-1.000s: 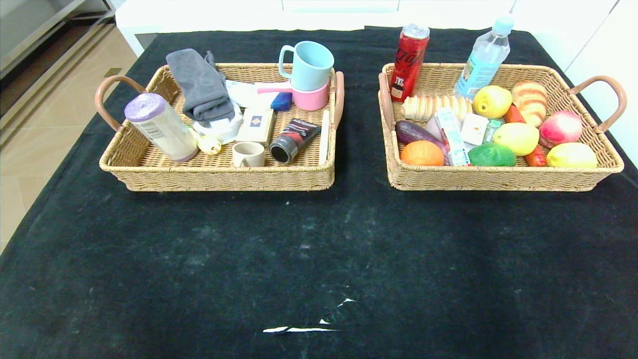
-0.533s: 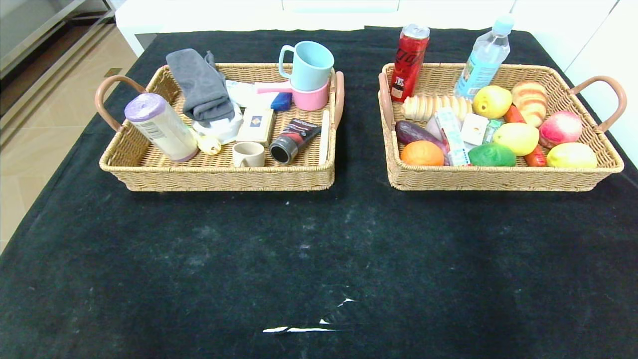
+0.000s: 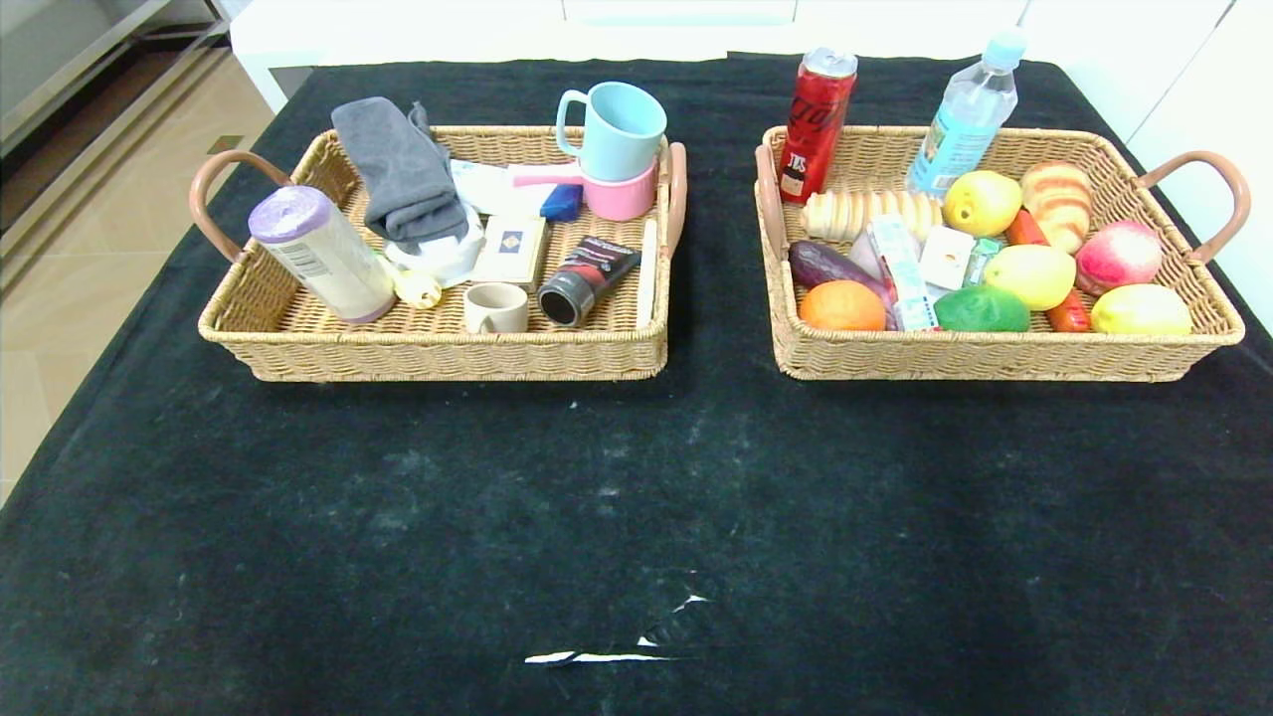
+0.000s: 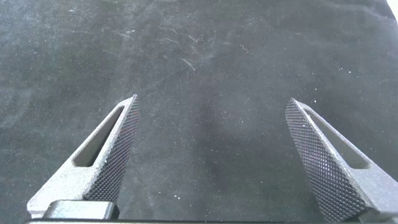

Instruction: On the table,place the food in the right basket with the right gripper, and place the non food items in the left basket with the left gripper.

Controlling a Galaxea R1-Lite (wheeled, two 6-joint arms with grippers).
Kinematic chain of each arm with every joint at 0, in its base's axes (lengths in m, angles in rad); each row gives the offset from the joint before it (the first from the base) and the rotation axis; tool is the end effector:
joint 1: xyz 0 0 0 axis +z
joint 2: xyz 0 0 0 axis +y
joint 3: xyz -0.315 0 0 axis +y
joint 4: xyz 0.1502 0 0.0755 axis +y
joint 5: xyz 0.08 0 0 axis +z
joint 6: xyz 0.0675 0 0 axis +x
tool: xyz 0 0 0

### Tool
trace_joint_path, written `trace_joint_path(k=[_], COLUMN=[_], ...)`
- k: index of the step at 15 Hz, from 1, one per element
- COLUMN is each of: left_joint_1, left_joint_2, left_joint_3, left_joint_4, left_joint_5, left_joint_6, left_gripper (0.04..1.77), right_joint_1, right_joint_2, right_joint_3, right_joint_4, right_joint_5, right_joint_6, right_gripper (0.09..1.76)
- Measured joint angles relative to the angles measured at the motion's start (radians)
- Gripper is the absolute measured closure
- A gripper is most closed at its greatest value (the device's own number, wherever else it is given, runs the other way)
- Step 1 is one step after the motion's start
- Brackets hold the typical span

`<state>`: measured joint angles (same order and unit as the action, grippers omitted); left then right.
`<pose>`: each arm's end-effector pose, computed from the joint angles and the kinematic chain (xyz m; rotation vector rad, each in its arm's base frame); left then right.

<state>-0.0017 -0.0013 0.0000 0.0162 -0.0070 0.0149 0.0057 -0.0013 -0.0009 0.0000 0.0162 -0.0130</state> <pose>-0.0174 -0.0004 0.0731 0.0149 0.0148 -0.0088 -0.0175 0.0010 0.0757 -0.0130 -0.0023 0.0219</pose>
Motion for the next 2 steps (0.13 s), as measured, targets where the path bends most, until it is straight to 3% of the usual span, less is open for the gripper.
trace_joint_path(k=[2], left_joint_1=[0.000], left_joint_2=[0.000], left_joint_3=[0.000], left_joint_4=[-0.001], left_joint_5=[0.003], left_joint_6=[-0.020], left_gripper=[0.09], right_joint_1=[0.000], right_joint_2=[0.000], right_joint_3=[0.000], right_joint_4=[0.000], right_joint_5=[0.000], right_joint_6=[0.000], right_gripper=[0.15])
